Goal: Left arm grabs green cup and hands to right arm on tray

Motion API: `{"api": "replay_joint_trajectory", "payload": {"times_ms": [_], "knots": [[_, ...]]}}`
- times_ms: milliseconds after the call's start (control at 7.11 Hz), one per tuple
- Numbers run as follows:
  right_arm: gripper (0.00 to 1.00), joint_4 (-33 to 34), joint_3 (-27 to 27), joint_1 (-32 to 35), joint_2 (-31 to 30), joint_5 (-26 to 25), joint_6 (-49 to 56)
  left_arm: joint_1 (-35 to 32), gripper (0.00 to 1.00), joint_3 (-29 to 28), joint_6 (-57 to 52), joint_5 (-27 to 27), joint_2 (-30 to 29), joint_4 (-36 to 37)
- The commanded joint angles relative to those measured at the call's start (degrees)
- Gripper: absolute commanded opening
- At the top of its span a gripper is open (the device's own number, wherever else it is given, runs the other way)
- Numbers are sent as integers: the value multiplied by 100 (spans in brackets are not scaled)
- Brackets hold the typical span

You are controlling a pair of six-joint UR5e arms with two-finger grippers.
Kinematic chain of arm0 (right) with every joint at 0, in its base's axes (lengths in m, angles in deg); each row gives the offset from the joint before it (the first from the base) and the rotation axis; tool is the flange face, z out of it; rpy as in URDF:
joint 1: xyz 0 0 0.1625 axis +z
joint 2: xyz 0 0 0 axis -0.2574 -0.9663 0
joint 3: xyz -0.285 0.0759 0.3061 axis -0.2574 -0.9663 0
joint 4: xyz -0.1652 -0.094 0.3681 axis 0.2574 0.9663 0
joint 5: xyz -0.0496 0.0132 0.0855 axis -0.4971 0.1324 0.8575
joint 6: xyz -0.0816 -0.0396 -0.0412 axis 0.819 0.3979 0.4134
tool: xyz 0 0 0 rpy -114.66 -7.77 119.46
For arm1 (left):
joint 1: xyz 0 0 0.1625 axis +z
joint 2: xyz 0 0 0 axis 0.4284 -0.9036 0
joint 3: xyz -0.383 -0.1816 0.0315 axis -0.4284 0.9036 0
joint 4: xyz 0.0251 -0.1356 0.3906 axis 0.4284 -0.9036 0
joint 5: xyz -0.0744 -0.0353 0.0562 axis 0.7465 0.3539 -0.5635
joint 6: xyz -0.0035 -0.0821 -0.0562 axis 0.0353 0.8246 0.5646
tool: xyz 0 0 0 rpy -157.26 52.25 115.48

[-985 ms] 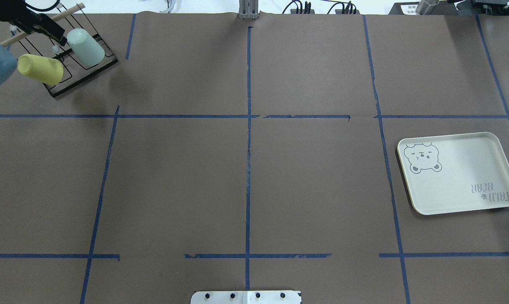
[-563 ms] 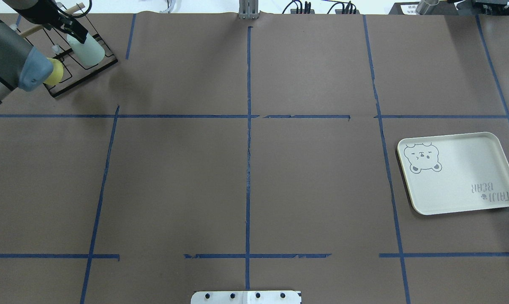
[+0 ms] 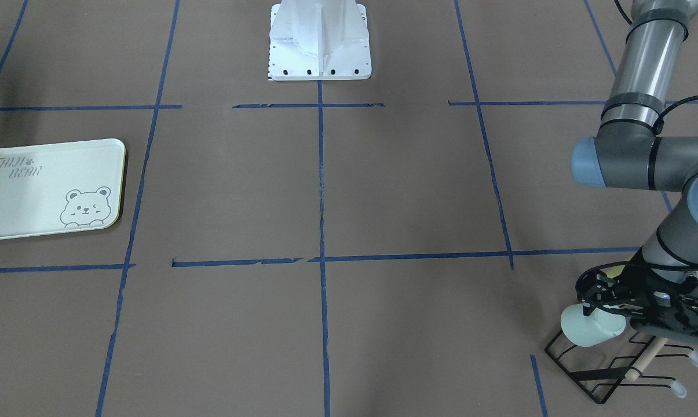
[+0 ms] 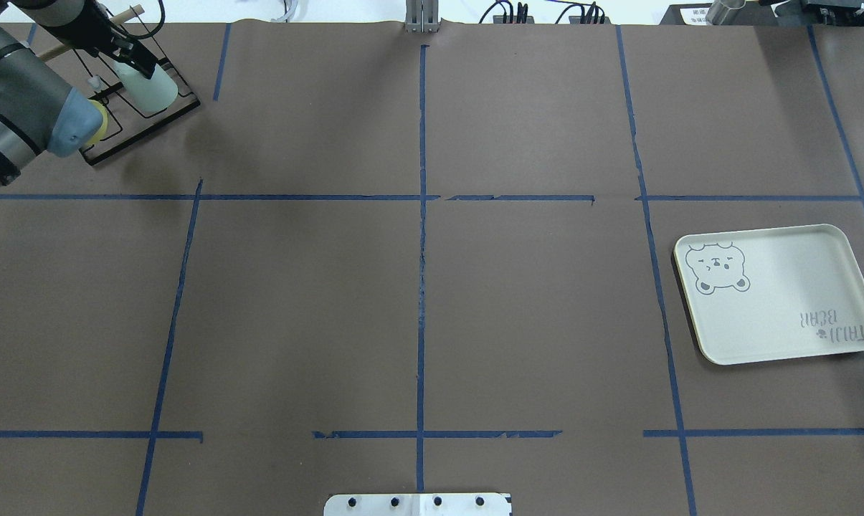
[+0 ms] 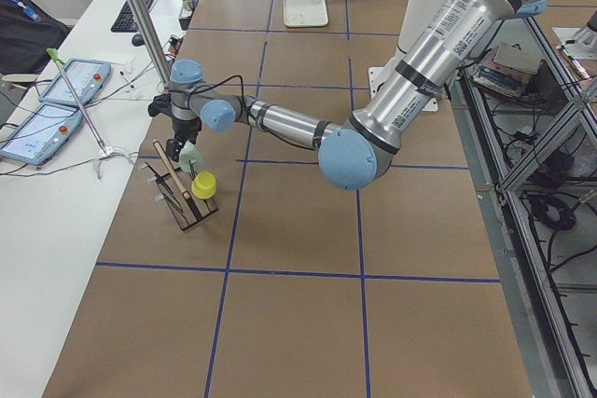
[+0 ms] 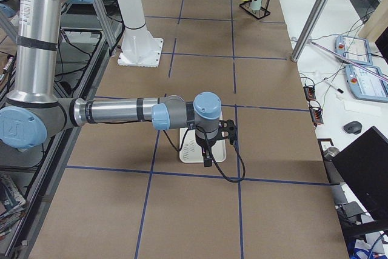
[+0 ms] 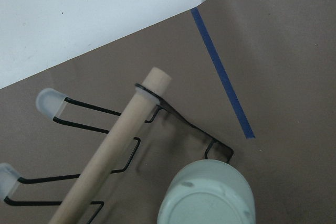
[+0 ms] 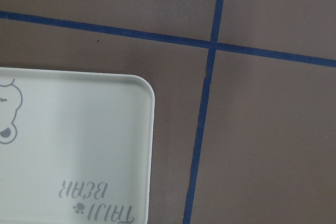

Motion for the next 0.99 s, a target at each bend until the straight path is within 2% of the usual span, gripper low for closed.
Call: {"api": "replay_joint_trajectory", "payload": {"times_ms": [0,422,563,704,844], "knots": [[100,0,-5,0,5,0,0,71,100,-51,24,4,-15,-9],[100,0,-14,0,-3,0,0,142,100,-69,24,12,-24,-9],[100,0,-14,0,-3,0,0,142,86,-69,24,12,-15,-9],[100,0,-14,0,-3,0,0,142,63,-69,24,47,-15,-9],[100,0,-14,0,-3,0,0,107,46,-60,15,248,-15,8]]}}
